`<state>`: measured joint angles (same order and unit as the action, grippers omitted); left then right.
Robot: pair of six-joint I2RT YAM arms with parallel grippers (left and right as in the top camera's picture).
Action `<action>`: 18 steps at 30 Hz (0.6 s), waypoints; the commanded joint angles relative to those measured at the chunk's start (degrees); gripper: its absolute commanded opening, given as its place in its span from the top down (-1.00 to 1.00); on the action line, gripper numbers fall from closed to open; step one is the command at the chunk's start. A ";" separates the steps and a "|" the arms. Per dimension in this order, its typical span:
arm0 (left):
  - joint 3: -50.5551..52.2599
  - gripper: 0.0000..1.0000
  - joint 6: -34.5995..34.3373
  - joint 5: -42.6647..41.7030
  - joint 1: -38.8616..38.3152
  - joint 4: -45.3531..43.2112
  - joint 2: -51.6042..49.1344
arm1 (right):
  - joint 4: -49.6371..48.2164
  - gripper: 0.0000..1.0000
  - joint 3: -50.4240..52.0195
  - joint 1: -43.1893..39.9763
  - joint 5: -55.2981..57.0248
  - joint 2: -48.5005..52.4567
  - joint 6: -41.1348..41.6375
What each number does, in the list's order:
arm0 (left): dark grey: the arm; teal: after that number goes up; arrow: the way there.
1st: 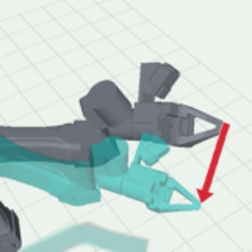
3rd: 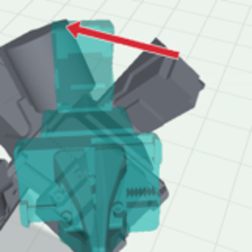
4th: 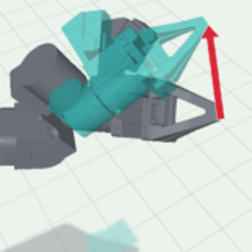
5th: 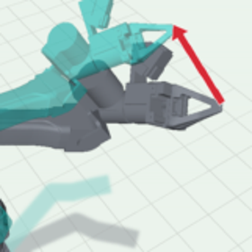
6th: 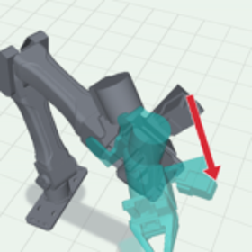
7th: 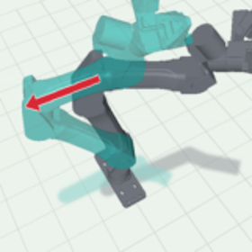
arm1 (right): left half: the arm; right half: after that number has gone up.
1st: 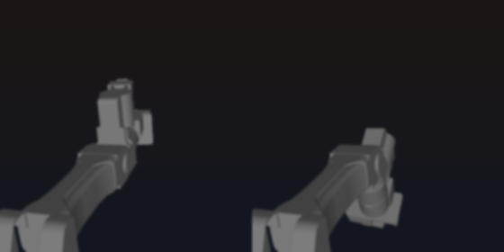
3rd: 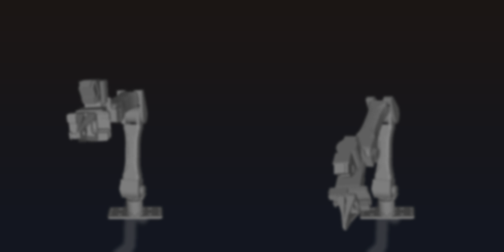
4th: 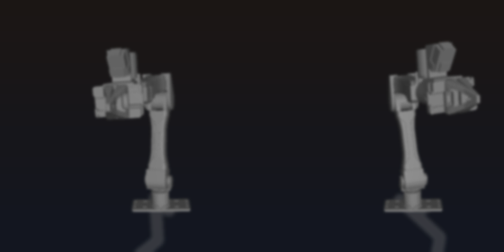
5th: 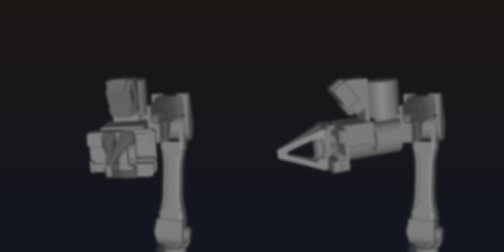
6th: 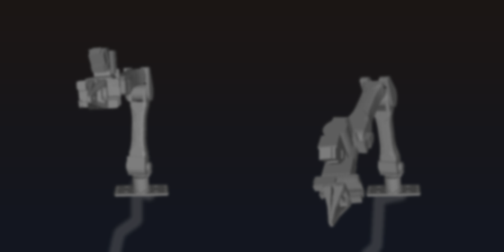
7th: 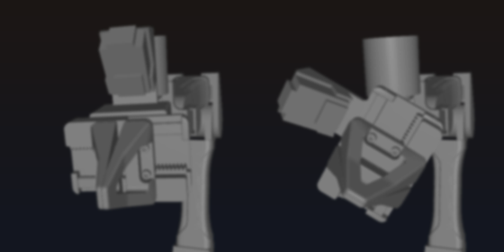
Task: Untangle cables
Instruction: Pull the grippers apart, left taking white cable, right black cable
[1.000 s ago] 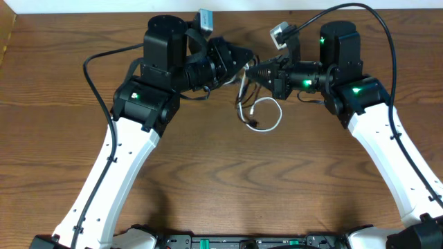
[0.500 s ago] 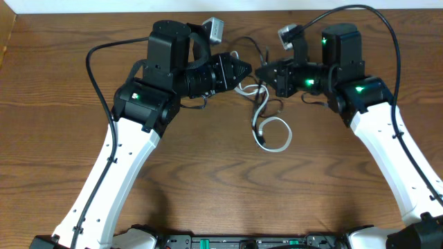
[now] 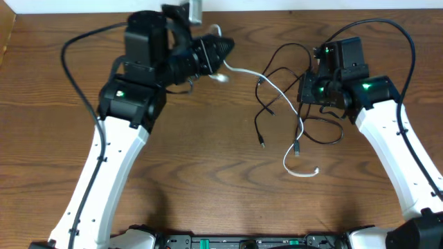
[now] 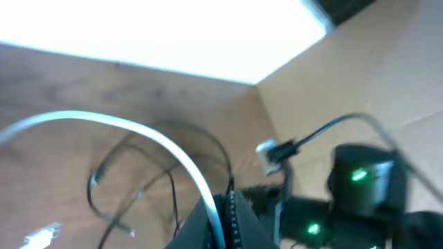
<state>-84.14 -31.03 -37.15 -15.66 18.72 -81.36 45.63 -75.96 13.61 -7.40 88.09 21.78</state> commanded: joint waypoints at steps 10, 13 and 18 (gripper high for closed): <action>-5.05 0.85 -5.97 0.17 9.92 -7.74 14.29 | -0.13 0.98 1.51 -0.24 3.85 10.34 3.06; -5.05 0.85 -5.99 0.13 14.86 -7.26 16.72 | -0.20 0.98 1.51 -0.81 3.82 12.44 3.48; -5.05 0.85 -7.26 -0.98 21.38 -6.67 18.21 | -0.61 0.98 1.51 -1.90 1.86 13.94 3.43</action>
<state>-88.60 -36.84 -37.17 3.22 11.99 -62.76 45.15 -74.98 12.56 -4.80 101.65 24.38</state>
